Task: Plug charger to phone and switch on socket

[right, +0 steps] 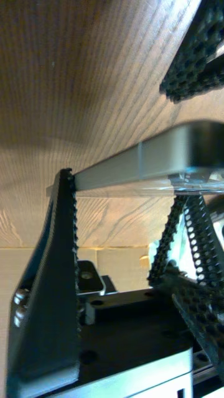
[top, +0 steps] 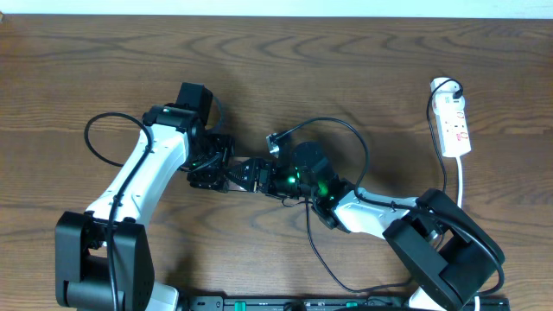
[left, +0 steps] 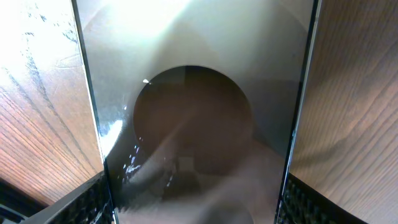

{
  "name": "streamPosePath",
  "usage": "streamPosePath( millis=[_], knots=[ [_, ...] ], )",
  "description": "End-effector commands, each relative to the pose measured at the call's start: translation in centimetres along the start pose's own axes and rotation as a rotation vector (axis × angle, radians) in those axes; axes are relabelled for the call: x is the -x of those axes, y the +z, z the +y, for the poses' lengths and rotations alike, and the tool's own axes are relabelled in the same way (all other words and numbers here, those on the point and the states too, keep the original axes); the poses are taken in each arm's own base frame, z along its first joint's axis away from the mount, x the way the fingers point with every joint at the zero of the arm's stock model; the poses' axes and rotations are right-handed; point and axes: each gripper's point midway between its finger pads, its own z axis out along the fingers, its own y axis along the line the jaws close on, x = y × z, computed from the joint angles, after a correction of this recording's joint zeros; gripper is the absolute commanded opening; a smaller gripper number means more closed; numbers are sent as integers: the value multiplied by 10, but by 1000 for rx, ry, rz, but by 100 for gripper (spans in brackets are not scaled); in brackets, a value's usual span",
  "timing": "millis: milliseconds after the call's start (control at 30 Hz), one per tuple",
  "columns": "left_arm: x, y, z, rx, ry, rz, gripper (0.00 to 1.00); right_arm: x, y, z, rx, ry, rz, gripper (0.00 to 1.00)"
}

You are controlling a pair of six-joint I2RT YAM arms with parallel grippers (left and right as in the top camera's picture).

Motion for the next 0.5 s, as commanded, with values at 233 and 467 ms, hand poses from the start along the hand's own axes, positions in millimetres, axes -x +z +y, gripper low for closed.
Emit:
streamPosePath(
  millis=[233, 467],
  knots=[
    [-12, -14, -10, -50, 9, 43, 7, 0, 4, 2, 3, 1, -1, 57],
    [-16, -13, -9, -46, 21, 44, 8, 0, 4, 2, 3, 1, -1, 50]
  ],
)
